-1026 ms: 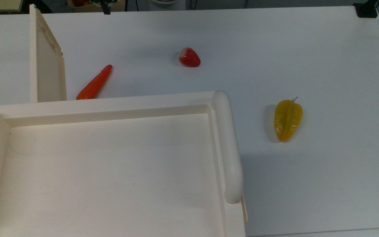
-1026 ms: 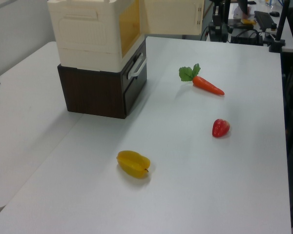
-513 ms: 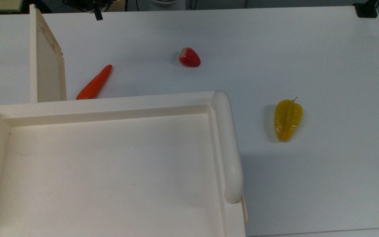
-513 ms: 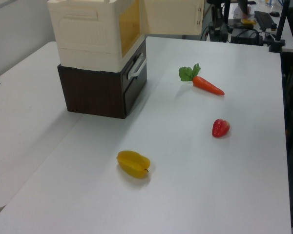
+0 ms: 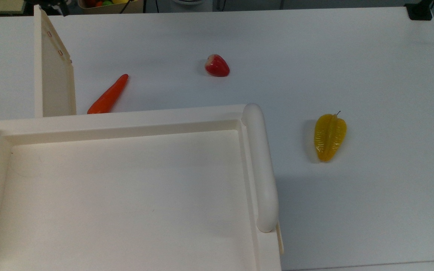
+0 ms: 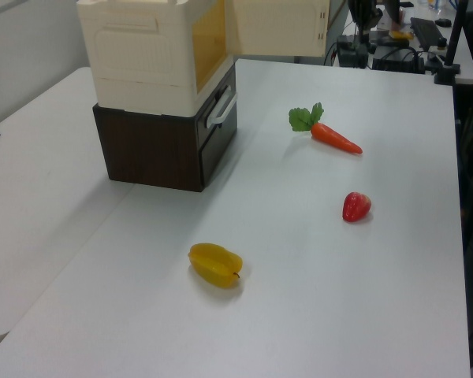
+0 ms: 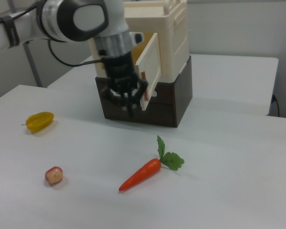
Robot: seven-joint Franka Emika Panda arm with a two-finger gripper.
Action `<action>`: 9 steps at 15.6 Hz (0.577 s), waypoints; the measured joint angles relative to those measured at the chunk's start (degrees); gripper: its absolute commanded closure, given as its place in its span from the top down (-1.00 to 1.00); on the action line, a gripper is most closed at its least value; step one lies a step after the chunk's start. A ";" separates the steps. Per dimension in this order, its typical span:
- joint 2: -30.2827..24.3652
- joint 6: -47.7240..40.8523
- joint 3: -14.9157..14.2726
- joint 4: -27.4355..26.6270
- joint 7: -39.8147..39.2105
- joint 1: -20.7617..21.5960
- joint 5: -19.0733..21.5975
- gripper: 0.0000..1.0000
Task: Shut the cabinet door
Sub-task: 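Move the gripper behind the open door's outer edge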
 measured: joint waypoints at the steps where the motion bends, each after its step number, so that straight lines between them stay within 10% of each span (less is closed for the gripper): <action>1: 0.20 2.00 -0.01 -0.02 -1.93 -1.07 0.01 -1.00; 9: 3.64 16.07 0.00 -0.06 -14.03 -5.09 2.15 -1.00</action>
